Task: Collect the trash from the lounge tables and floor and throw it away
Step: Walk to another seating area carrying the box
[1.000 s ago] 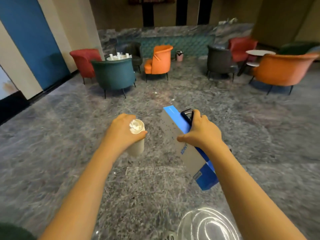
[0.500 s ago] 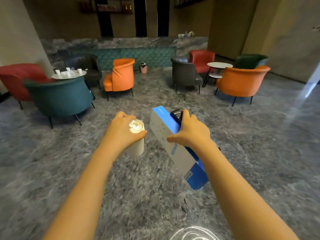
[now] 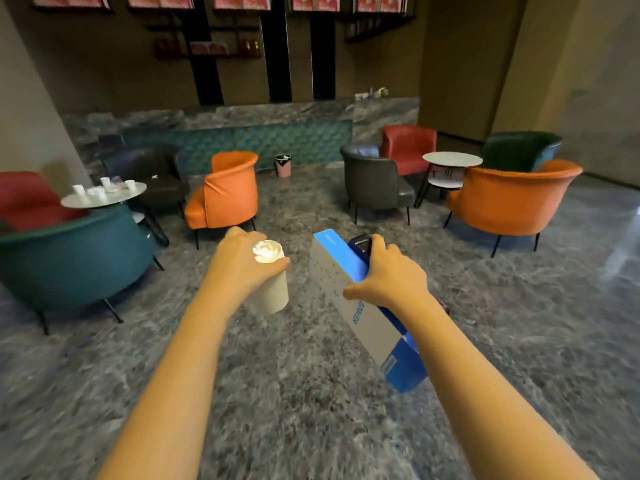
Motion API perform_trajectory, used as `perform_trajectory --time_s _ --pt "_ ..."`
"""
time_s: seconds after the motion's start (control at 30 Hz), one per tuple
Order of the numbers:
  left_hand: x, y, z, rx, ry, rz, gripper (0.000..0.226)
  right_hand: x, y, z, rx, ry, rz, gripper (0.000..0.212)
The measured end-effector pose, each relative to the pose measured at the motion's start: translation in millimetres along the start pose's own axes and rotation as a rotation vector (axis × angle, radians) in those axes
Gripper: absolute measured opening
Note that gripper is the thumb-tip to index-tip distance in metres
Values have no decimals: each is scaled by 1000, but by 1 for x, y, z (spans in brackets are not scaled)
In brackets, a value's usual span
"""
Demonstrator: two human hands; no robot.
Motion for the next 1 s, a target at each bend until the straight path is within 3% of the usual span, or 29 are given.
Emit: perform_trajectory --time_s 0.3,0.47,0.63,1.0 --pt "-146 -77 258 9 14 63 28 -92 -22 315 110 19 6 101" --pt "-240 -134 421 -34 -20 17 58 -162 -32 503 107 -26 -11 103" --pt "-310 -163 592 -48 -22 30 58 -196 -39 685 80 -42 -15 104" --pt "-538 -232 928 -44 18 19 58 -316 26 1072 1 -27 14 108"
Point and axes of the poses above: each hand's wrist, its own z-axis towards the middle knuckle, its own x-axis out of the back of the hand, y = z × x, the point moved 10 cm from there along z, towards the middle knuckle, and after that the axes turned 8 degrees about y, right-handed, at the moved point
